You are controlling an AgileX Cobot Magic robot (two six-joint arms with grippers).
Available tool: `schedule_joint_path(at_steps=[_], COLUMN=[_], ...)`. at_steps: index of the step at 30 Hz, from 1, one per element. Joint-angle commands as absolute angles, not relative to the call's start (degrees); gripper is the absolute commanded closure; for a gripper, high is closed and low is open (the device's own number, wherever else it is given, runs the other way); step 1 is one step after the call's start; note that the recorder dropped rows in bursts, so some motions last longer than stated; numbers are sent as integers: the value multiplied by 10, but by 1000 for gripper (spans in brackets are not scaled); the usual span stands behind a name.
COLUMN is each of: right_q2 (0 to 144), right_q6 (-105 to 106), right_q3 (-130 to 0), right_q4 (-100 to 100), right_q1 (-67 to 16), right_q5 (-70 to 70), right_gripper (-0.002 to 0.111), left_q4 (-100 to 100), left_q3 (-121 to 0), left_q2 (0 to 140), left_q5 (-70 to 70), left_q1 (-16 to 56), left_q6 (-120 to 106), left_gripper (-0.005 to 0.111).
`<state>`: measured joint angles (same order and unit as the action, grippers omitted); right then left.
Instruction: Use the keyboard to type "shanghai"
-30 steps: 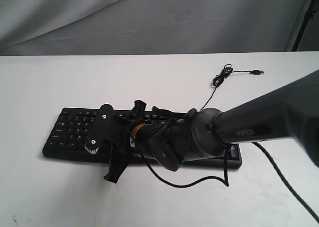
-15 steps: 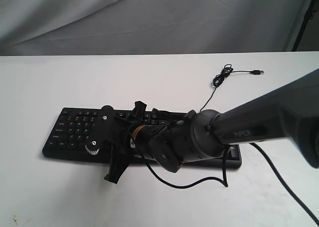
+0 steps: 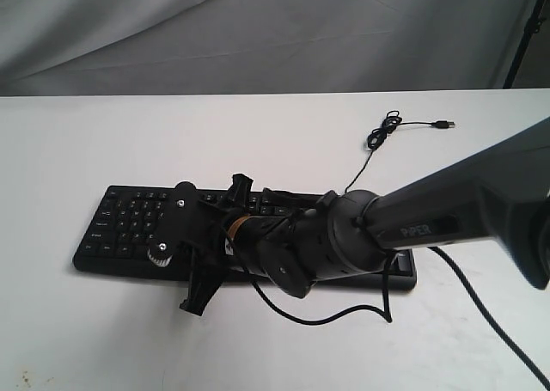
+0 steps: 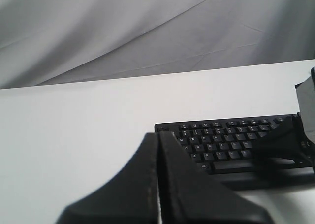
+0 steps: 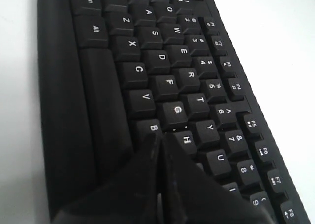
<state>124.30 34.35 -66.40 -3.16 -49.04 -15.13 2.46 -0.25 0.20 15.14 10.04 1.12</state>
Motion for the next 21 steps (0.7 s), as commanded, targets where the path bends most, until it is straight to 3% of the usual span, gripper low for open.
schedule_joint_path(at_steps=[1, 21], right_q2=[1244, 1245], right_q6=[345, 356], right_q3=[-661, -661], right_q4=[-36, -36], right_q1=[-486, -485], right_q5=[-157, -154], right_gripper=[108, 108], left_q4=[27, 27], left_q3=[0, 0], left_q2=[0, 0], left_q5=[150, 150], left_q1=[102, 102], left_q6=[13, 13], left_gripper=[107, 107])
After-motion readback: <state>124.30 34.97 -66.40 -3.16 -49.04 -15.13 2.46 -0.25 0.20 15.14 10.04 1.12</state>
